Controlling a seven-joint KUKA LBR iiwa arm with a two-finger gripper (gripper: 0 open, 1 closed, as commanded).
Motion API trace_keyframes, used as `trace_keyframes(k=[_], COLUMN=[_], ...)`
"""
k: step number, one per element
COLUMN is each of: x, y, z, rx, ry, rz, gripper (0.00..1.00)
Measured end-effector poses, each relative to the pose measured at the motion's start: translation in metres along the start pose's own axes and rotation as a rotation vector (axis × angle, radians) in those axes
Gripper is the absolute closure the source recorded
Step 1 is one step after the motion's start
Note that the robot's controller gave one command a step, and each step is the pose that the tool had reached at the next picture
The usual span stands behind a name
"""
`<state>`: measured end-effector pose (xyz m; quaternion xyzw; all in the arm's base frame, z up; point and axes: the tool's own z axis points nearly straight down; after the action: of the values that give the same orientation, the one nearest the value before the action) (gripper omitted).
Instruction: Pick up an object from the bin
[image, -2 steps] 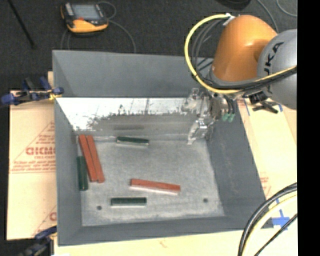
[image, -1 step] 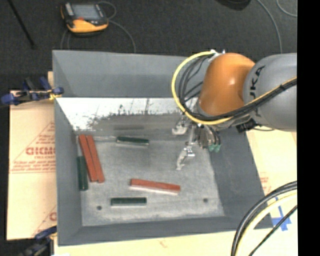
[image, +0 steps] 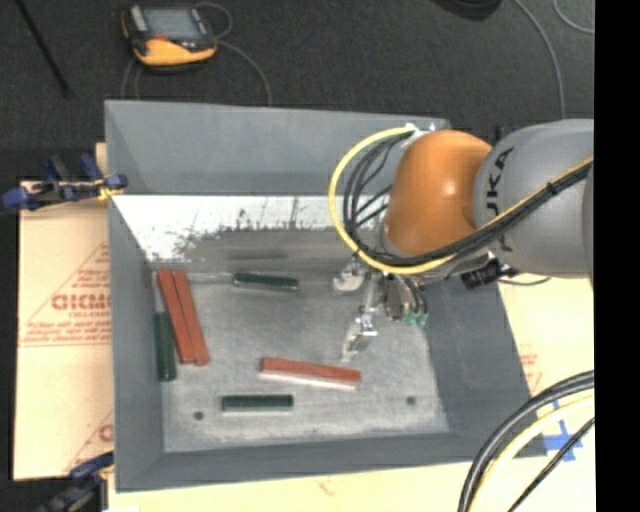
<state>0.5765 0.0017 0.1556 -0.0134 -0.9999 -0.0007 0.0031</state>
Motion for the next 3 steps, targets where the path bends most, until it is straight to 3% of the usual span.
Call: trace_keyframes(k=[1,2,3], x=[0.055,0.055,0.053], y=[0.034,0.034,0.038], z=[0.057,0.057,0.032], rx=[0.001,0.001,0.001], ry=[-0.008,-0.008,-0.005], rz=[-0.115,-0.115,-0.105], gripper=[1.0,1.0,1.0])
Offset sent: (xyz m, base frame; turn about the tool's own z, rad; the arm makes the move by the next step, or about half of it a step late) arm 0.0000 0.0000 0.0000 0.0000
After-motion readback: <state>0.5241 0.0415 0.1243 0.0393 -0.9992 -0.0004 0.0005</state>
